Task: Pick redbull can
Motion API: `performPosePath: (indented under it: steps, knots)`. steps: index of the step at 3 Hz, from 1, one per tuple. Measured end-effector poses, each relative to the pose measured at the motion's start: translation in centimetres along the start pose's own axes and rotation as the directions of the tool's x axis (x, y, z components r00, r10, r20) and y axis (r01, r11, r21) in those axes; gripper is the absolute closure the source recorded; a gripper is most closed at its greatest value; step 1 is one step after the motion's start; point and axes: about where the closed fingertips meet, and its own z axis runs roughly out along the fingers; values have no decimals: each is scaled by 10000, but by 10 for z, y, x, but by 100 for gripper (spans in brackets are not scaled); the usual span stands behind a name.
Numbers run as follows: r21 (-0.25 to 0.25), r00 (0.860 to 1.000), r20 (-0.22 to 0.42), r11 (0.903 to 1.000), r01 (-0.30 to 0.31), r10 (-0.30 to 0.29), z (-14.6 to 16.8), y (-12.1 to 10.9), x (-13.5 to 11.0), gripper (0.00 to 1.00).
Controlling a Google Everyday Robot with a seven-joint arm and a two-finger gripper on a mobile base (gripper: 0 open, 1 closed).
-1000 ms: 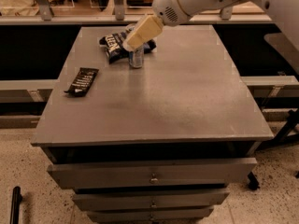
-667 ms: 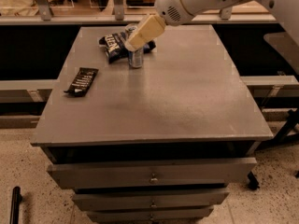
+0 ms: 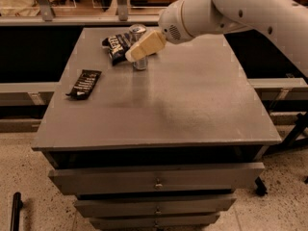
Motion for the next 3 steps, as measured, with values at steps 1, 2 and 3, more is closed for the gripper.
performPosePath:
  steps: [1, 2, 3]
  knots:
    - [-24, 9973, 466, 9984, -571, 571, 20, -9, 10, 0]
    - [-205, 9911, 921, 9953, -942, 957, 40, -16, 14, 0]
    - [-328, 9830, 1333, 9919, -1230, 1263, 58, -21, 15, 14]
